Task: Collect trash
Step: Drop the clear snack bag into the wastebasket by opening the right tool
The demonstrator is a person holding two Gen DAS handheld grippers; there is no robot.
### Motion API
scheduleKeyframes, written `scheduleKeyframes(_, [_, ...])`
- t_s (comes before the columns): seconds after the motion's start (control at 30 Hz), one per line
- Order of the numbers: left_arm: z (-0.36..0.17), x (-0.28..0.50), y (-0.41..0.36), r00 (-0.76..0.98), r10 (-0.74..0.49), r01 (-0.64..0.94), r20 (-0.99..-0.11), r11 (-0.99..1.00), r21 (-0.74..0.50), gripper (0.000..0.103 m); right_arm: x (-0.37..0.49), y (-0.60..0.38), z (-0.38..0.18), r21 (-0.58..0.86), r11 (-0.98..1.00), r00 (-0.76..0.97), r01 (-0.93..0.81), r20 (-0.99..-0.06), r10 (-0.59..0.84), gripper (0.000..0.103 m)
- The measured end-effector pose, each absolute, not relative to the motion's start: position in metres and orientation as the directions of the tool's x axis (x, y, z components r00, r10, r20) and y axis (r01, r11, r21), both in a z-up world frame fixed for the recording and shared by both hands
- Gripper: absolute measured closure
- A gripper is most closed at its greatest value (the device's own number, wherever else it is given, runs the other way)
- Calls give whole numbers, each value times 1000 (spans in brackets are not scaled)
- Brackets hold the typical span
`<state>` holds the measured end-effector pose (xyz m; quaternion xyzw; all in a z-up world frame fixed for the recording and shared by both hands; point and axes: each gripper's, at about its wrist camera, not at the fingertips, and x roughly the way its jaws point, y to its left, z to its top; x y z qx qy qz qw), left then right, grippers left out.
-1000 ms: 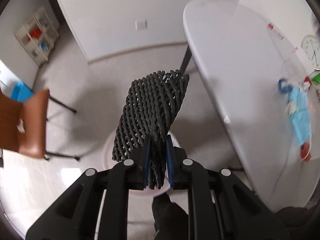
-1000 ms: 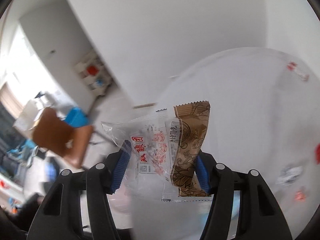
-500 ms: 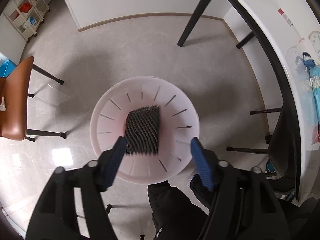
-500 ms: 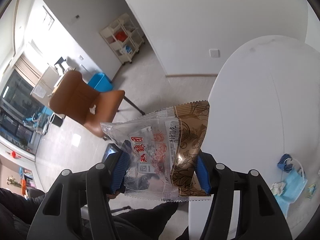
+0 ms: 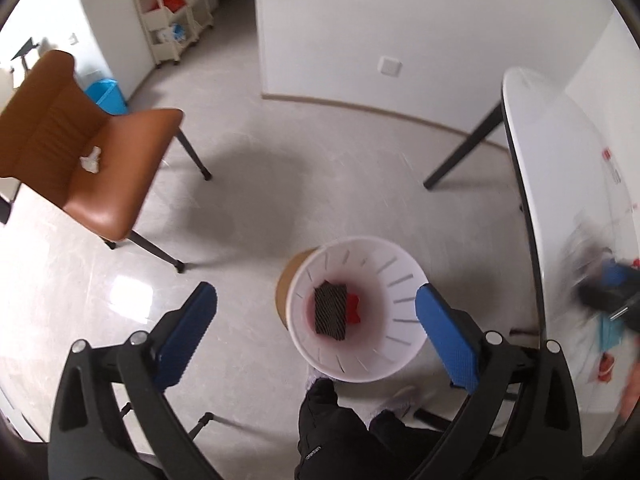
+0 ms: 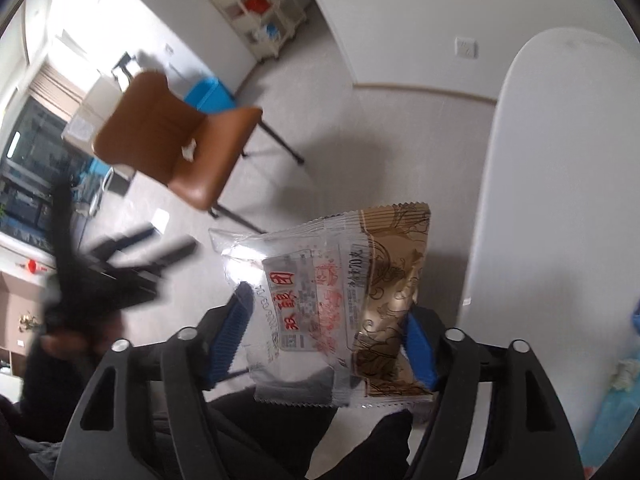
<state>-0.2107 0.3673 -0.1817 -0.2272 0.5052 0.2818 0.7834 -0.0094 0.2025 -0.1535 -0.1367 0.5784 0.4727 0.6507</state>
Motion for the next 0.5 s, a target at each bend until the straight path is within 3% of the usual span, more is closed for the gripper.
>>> scheduleKeyframes(0.07, [-167,-212,371,339,244,-682,-909,729,-59,8,-15,210,-166,375,512,-148,-773,-891,430,20])
scheduleKeyframes(0.3, [-135,-204,372,400,263,-687,-878,720,-98,8,-25,214,-165,381,496,-161,-780,-889,429,7])
scheduleKeyframes(0.5, [-115,-189,363,438,268,-673,-858,731,-115,8,0,185,-128,449,558,-94,-698,-830,550,6])
